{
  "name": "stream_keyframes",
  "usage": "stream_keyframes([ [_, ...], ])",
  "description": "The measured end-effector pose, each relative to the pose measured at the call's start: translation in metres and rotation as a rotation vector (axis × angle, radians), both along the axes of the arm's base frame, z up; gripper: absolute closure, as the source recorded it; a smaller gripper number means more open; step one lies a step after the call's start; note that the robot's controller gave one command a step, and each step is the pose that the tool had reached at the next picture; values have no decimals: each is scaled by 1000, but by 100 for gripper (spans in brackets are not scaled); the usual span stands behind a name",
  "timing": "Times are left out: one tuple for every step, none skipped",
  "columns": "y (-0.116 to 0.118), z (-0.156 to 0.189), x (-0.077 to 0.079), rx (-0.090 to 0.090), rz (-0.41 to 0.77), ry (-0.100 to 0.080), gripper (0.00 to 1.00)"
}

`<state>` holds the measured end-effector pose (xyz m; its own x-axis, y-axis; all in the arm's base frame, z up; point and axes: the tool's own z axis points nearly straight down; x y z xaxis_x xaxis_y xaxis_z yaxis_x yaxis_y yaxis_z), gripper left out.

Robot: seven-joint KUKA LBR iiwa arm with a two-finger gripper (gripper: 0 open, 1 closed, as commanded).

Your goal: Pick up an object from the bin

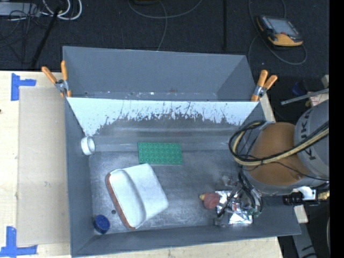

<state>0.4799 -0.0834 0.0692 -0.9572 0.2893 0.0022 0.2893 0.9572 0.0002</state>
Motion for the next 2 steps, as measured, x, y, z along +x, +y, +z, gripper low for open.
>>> stream_keyframes([
  [5, 0, 0, -1, 19, -1, 0],
  [13, 0, -6, -1, -100, -4, 0],
])
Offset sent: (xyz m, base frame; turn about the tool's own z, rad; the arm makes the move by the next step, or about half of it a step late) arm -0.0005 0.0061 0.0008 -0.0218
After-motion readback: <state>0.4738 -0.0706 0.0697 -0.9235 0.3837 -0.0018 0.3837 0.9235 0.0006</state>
